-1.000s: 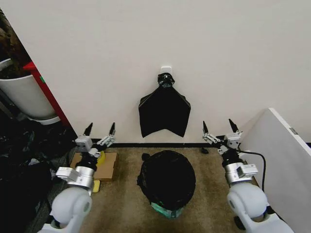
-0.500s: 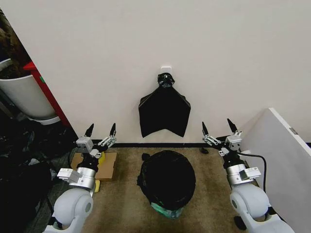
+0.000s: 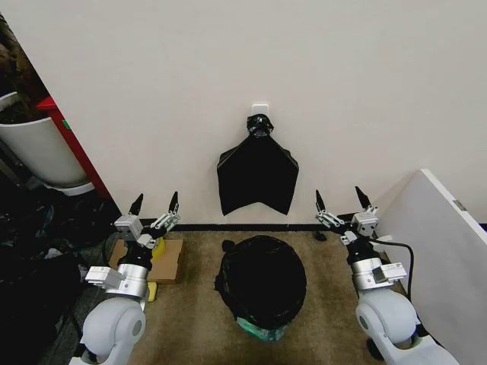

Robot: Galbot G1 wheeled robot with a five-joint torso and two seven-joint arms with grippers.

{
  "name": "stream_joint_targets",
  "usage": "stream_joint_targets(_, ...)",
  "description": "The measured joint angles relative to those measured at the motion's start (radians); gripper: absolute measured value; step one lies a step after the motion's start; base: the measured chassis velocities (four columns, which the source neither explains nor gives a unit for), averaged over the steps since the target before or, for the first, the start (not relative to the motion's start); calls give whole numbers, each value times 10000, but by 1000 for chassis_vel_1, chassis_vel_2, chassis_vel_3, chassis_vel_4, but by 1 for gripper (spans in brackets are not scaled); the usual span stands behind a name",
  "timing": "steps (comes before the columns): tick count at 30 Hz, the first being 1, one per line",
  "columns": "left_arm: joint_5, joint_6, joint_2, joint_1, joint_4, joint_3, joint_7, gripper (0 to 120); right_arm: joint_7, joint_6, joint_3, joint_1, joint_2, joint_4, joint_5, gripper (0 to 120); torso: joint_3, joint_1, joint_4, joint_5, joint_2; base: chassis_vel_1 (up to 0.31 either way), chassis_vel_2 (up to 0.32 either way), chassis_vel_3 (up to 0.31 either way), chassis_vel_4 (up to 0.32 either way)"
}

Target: Place the garbage bag over the trash bin.

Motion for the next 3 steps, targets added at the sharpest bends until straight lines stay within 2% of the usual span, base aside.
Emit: stream_joint_targets(3,-6,41,-9,27,-62,11,-8,100,85,-17,-54,71,-47,-35,-32,100,0,0,0,1,0,0,0,0,0)
